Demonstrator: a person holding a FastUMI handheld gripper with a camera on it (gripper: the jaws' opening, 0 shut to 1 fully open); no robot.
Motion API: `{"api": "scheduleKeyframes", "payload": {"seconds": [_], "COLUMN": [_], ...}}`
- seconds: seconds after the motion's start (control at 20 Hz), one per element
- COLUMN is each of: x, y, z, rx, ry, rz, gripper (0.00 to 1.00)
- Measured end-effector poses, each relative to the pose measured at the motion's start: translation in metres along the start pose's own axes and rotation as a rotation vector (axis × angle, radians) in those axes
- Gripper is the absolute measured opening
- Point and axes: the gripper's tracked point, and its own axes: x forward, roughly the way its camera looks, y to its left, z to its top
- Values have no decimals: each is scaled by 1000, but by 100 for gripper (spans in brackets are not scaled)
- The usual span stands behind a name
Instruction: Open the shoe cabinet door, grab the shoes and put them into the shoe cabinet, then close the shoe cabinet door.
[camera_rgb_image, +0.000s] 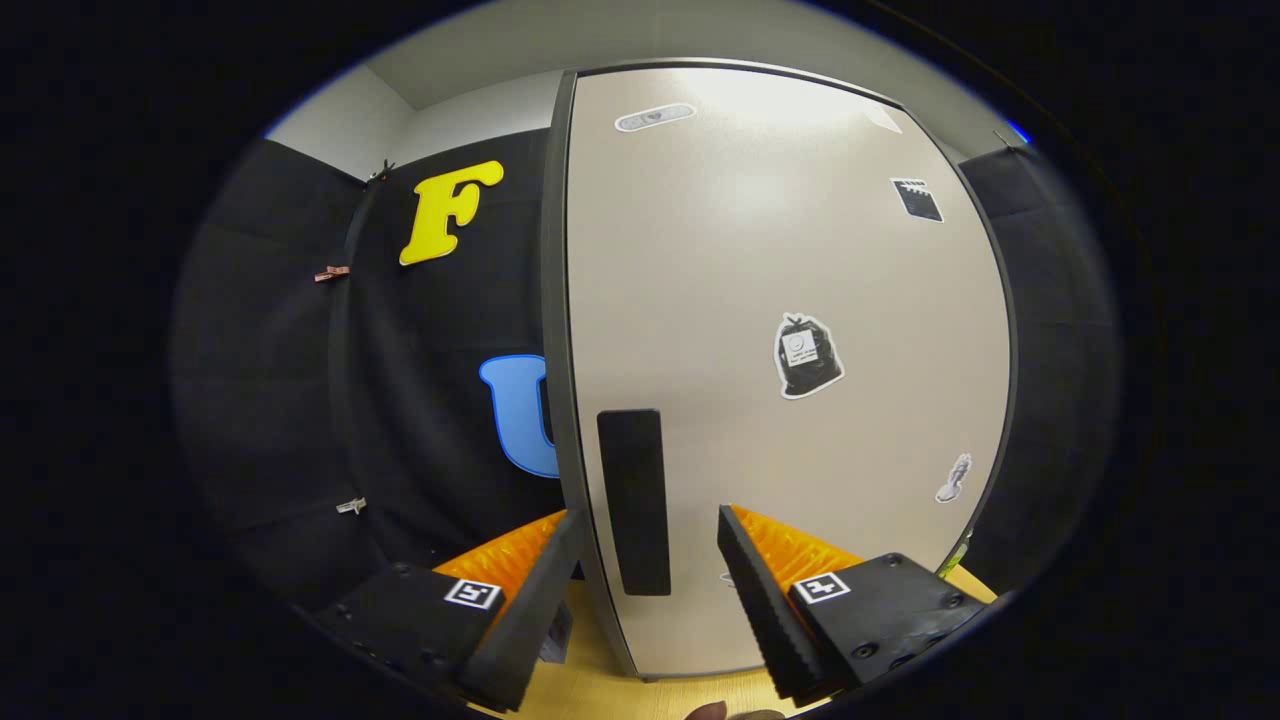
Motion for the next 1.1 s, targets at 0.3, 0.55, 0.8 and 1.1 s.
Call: {"api": "scheduleKeyframes", "payload": {"seconds": [0.3,0.55,0.8,1.1], "x": [27,29,23,-25], "y": [1,-3,-3,2], "z": [-8,-8,-11,1], "rx": [22,-2,-16,16], "ry": [9,-3,14,22], "rz": [-44,-82,-32,40], "gripper": [46,36,22,15]}}
